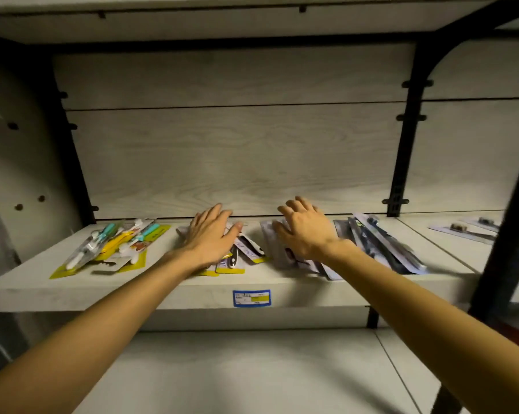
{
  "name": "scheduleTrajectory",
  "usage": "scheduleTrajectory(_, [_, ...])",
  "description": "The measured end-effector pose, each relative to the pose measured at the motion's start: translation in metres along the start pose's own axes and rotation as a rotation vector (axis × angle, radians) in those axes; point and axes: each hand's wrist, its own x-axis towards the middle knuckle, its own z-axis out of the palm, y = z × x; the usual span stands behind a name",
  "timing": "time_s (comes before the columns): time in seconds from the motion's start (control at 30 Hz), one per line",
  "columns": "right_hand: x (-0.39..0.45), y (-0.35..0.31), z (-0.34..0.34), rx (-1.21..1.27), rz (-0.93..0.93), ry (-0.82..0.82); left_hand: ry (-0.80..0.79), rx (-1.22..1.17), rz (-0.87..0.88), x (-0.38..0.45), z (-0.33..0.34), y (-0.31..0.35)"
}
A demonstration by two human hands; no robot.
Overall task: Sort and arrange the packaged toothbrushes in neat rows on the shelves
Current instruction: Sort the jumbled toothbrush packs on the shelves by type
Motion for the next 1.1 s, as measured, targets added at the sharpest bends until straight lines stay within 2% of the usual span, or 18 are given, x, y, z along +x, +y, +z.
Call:
scheduleTrajectory(0.23, [-0.100,0.096,-0.055,-0.093,-0.023,0.109,0.083,0.070,0.158,-0.045,0.004,0.114])
scheduleTrajectory(0.37, [-0.186,0.167,-0.097,-0.149,-0.155,0.193,0.283,0.057,0.333,-0.077,0.026,0.208])
scheduleTrajectory(0.47, [-0.252,0.225,-0.123,-0.227,-0.250,0.182,0.337,0.119,0.566,-0.100,0.044,0.281])
scheduleTrajectory(0.57, [-0.307,0.278,-0.141,-0.209,-0.168,0.190,0.362,0.123,0.799,-0.113,0.059,0.347])
scheduleTrajectory(0.73, [-0.358,0.359,-0.168,-0.202,0.059,0.095,0.264,0.061,0.900,-0.119,0.083,0.452])
scheduleTrajectory(0.83, [-0.368,0.393,-0.172,-0.129,0.194,0.115,0.211,0.082,0.843,-0.109,0.095,0.494])
scheduleTrajectory(1.0, [-0.355,0.440,-0.165,-0.080,0.253,0.112,0.075,0.040,0.512,-0.067,0.120,0.527])
scheduleTrajectory(1.1, [-0.337,0.463,-0.155,-0.028,0.279,0.130,0.052,0.024,0.392,-0.038,0.138,0.541])
